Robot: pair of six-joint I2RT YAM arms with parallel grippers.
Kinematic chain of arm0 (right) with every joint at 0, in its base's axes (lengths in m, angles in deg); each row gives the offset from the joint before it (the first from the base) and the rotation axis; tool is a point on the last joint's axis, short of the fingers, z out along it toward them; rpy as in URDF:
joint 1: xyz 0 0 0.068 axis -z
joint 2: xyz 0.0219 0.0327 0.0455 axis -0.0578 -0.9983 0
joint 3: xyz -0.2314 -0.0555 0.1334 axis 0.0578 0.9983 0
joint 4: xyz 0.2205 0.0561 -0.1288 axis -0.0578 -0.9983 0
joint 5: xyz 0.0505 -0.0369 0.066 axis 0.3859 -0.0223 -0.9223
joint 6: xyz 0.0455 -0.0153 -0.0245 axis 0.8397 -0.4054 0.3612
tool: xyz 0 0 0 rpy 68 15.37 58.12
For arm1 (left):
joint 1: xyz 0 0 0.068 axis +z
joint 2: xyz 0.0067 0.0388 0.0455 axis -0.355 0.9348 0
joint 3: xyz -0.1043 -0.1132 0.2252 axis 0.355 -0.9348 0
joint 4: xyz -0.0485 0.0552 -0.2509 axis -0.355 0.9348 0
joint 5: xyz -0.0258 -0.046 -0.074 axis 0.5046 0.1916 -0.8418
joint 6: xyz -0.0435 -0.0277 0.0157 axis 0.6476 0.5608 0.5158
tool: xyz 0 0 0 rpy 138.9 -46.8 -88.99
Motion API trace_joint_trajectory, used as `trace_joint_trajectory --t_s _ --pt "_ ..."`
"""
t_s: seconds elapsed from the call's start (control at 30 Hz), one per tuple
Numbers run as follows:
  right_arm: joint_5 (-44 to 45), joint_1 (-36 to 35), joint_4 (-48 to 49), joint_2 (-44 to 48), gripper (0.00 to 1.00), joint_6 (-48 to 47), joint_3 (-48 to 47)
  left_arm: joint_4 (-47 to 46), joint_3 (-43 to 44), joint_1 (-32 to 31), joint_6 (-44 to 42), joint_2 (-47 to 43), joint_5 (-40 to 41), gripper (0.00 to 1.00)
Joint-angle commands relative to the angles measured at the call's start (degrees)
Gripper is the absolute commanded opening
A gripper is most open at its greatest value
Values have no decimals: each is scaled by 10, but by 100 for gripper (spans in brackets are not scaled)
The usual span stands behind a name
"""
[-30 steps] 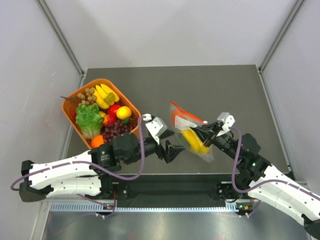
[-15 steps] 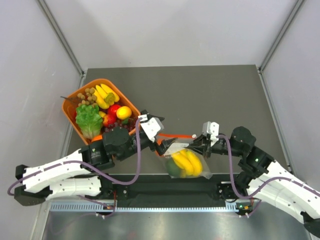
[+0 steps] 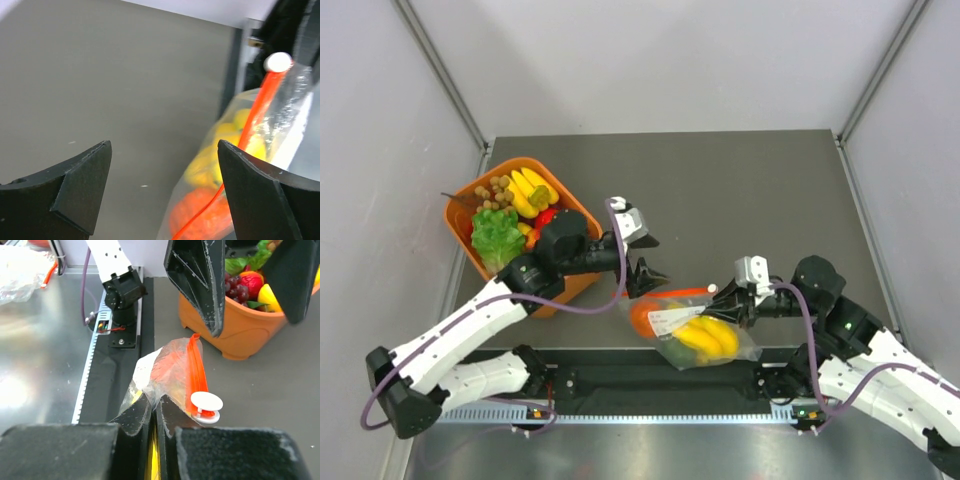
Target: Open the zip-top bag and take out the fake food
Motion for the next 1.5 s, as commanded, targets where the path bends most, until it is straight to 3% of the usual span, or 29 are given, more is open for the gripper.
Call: trace_joint_trajectory --t_s 0.0,0.13,0.23,0.37,0.83,0.9,0.93,0.97,1.03,1.07,1.1,1.17,1.2,1.3,1.47 --pt "-31 5 14 -3 1 -16 -36 -42 28 26 42 32 -177 91" --pt "-31 6 12 -18 1 -21 -38 -98 14 58 111 63 -292 90" --pt "-28 4 8 -25 0 -25 -40 -155 -6 73 151 80 -347 89" --pt "-26 5 8 -28 0 -27 -41 -163 -6 75 170 101 -399 89" --pt "-18 5 -4 -41 0 -43 -65 -40 8 21 83 134 -350 87" --pt "-21 6 -5 -48 0 -44 -72 -16 16 10 69 146 -348 81" --pt "-20 6 -8 -50 0 -45 -73 -16 17 8 69 148 -351 73" --pt "-19 5 -9 -53 0 -45 -72 -16 18 8 69 149 -350 49" --pt "-11 6 -11 -49 1 -39 -68 -14 19 8 66 146 -345 24" --pt "7 6 -11 -46 3 -34 -66 -12 19 8 64 140 -336 16" --pt "19 6 -14 -44 13 -18 -60 -5 19 8 52 136 -327 7" --pt "59 5 -19 -33 33 -5 -54 -7 10 8 44 109 -253 6" --pt "78 6 -22 -27 51 13 -46 -18 0 8 43 95 -222 6" --pt "145 6 -15 -3 75 37 -28 -73 -37 8 43 38 -156 2" --pt "199 5 37 26 83 46 1 -91 -49 7 45 17 -149 0"
